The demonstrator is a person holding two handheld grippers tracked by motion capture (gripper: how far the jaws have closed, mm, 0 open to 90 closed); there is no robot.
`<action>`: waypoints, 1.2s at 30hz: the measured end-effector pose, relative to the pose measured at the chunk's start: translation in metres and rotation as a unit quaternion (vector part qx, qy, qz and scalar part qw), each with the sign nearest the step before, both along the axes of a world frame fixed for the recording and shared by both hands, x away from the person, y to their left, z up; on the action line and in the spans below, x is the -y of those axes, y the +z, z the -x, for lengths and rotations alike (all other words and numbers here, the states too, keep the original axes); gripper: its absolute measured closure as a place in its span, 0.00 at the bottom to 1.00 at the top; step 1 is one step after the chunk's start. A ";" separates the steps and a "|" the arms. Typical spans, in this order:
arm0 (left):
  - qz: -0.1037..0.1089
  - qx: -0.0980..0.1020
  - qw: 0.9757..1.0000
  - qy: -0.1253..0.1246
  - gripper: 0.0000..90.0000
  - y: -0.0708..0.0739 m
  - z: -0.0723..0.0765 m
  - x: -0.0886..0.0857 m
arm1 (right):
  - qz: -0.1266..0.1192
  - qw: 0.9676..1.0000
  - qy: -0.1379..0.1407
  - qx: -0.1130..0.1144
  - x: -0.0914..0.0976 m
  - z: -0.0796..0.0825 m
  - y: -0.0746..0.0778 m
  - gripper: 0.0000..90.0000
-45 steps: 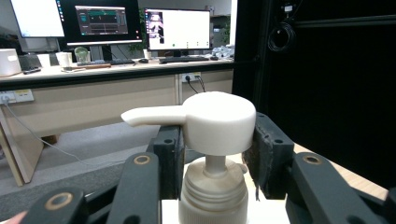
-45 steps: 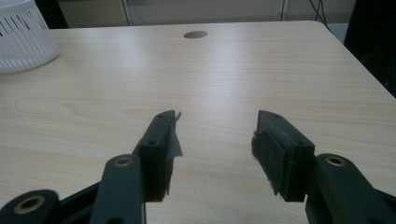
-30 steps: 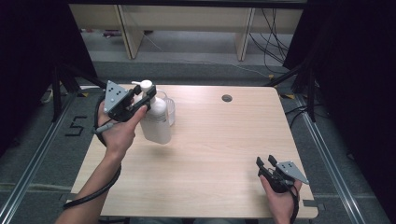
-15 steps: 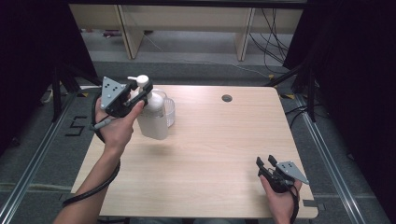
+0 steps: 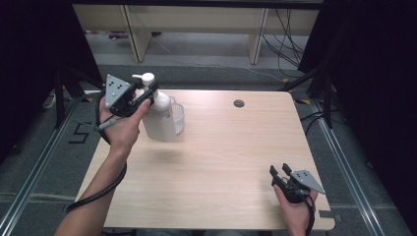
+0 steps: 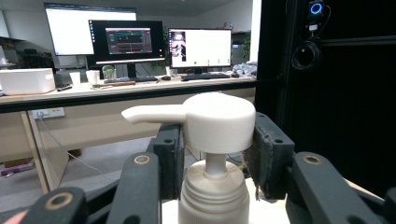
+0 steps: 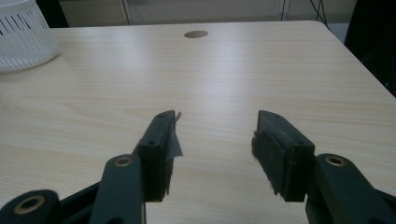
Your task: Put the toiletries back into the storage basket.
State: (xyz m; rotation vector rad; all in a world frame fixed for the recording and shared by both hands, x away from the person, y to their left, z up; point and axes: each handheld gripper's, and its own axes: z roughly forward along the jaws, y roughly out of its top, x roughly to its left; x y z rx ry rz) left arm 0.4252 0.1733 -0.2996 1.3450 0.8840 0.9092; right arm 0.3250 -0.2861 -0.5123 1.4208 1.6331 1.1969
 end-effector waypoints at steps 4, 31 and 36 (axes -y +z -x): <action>0.000 -0.001 1.000 0.001 0.66 0.000 -0.004 0.000 | 0.000 1.000 0.000 0.000 0.000 0.000 0.000 0.55; 0.003 0.006 1.000 0.006 0.66 0.012 -0.025 0.003 | -0.001 1.000 0.000 0.000 0.000 0.000 0.000 0.55; 0.001 0.007 1.000 0.007 0.66 0.013 -0.029 0.003 | -0.007 1.000 0.006 0.009 -0.001 -0.001 -0.001 0.55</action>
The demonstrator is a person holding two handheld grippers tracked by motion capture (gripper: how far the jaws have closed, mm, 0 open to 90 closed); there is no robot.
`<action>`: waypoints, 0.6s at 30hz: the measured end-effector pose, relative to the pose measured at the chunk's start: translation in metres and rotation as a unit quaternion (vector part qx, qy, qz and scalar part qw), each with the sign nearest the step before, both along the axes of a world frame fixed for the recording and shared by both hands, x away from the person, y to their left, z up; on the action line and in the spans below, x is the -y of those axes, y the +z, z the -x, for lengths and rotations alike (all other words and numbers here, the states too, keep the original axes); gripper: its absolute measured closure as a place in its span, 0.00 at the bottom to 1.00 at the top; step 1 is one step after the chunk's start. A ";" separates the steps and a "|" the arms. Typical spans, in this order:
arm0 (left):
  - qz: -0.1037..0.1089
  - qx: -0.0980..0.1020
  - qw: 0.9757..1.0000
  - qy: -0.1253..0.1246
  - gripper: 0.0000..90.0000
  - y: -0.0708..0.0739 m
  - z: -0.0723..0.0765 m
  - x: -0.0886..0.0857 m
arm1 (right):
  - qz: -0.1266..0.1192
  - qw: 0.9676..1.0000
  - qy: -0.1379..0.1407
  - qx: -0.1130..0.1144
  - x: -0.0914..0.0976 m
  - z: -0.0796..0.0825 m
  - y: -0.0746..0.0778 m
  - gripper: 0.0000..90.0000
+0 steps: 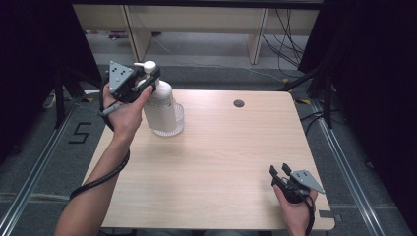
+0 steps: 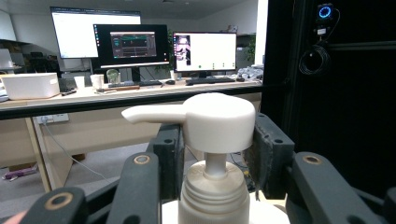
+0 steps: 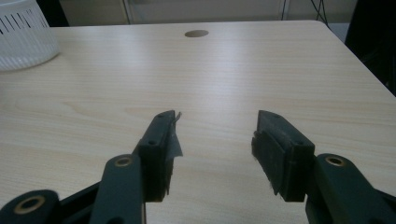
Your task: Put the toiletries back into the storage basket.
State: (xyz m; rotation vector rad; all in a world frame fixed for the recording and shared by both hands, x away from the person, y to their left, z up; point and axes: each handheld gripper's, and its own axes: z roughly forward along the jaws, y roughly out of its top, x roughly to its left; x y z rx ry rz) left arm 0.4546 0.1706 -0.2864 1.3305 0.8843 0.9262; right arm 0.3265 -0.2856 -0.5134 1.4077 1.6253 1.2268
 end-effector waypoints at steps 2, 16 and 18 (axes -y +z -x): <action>0.002 0.002 1.000 0.001 0.66 0.001 -0.001 0.000 | 0.000 1.000 0.000 0.002 0.000 0.000 0.000 0.55; 0.011 0.000 1.000 0.009 0.66 0.006 -0.010 0.002 | 0.003 1.000 -0.002 -0.006 0.000 0.001 0.000 0.55; 0.013 0.002 1.000 0.008 0.66 0.007 -0.011 0.002 | -0.003 1.000 -0.002 -0.011 0.000 0.001 0.001 0.55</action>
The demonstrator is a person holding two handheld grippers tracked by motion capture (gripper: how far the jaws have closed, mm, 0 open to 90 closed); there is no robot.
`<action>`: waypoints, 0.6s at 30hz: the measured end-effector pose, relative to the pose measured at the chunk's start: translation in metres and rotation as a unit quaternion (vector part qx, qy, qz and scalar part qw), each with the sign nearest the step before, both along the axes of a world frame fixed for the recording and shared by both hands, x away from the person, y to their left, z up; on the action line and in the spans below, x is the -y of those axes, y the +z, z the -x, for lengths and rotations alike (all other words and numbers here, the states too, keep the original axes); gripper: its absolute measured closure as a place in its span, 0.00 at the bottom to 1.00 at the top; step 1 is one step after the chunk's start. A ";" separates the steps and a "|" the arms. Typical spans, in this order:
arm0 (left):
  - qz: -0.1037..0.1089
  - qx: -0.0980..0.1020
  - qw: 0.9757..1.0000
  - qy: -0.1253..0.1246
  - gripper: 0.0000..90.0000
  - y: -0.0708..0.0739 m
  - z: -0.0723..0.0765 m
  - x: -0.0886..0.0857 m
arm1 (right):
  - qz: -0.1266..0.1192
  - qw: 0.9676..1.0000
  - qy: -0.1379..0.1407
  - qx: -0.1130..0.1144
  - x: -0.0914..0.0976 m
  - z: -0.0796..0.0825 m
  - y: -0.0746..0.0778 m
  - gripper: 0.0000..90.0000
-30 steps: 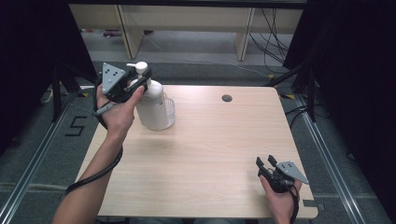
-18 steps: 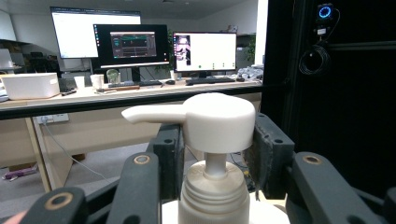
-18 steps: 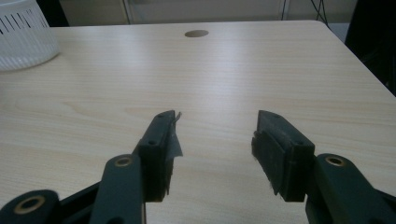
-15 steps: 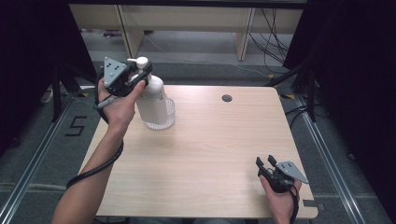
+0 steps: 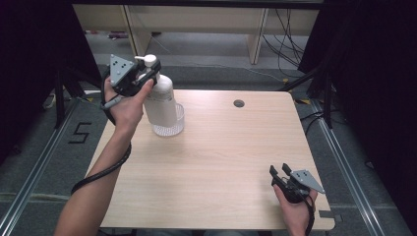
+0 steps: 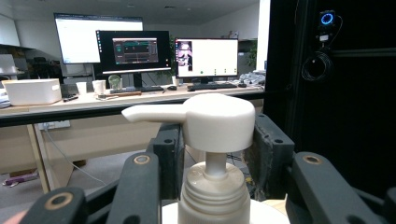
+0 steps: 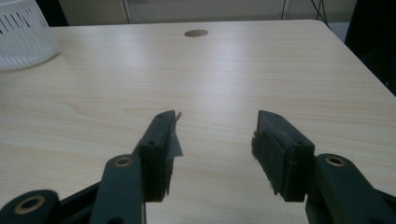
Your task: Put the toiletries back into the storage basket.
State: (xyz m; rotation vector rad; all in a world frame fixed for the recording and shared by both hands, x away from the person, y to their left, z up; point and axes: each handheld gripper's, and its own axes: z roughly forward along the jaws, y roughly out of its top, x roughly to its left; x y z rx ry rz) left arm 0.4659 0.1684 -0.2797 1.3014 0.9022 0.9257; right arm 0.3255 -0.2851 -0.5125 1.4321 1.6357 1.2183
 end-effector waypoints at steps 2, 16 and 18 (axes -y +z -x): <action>0.002 0.001 1.000 0.000 0.66 0.000 -0.001 0.000 | 0.013 1.000 0.001 0.003 0.002 0.000 0.000 0.55; -0.005 0.005 1.000 0.004 0.66 0.000 -0.016 0.002 | 0.008 1.000 -0.003 0.002 0.000 0.000 0.000 0.55; -0.006 0.005 1.000 0.004 0.66 0.000 -0.017 0.002 | 0.009 1.000 -0.003 0.003 0.001 0.000 0.000 0.55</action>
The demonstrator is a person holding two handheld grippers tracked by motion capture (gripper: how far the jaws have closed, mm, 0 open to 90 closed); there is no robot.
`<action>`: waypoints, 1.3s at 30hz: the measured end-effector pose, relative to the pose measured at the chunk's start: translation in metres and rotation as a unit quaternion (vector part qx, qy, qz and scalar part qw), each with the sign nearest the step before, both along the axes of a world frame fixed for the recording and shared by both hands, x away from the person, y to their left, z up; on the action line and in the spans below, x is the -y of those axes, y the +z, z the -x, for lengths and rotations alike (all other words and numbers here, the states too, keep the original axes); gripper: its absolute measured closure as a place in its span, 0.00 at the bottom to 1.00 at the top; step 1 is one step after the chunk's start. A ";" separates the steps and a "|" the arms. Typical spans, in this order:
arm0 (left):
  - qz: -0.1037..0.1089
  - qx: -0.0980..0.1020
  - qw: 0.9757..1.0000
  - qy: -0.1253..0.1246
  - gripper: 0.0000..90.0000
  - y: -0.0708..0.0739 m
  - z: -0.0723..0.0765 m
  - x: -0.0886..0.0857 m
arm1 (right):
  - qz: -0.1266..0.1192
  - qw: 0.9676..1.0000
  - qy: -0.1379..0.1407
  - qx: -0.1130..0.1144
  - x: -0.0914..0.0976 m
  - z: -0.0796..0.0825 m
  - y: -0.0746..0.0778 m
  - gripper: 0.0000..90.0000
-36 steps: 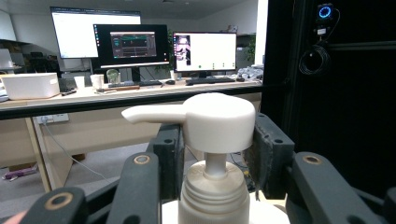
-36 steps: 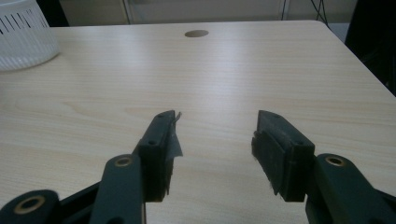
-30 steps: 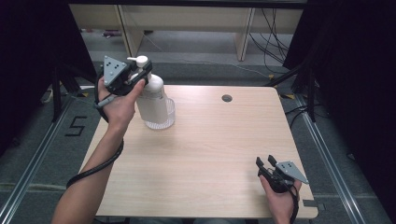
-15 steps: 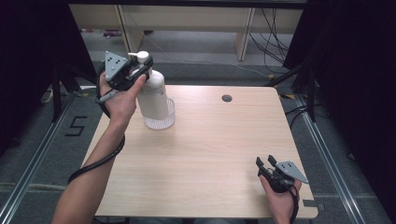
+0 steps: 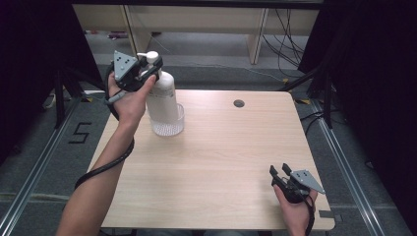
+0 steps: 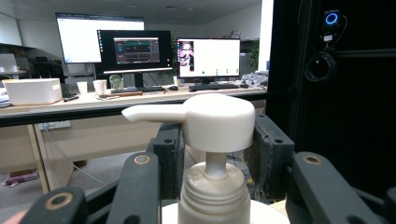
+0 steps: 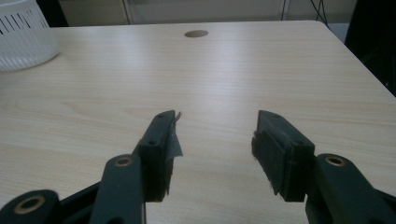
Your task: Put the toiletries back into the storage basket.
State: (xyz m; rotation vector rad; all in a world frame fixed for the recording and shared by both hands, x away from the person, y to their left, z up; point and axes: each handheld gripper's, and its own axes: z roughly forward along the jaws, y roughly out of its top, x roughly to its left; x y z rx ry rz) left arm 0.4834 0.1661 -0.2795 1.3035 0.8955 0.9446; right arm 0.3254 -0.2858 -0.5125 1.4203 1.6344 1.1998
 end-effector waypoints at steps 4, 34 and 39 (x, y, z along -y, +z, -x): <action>0.000 0.003 1.000 -0.001 0.66 0.001 -0.004 0.000 | -0.001 1.000 0.001 0.001 0.000 0.000 0.000 0.55; 0.003 -0.027 1.000 0.013 0.66 -0.012 -0.033 0.003 | 0.000 1.000 0.004 0.001 0.000 -0.001 0.000 0.55; 0.001 -0.033 0.999 0.015 0.66 -0.016 -0.036 0.004 | -0.001 1.000 0.005 0.002 0.000 -0.001 -0.001 0.55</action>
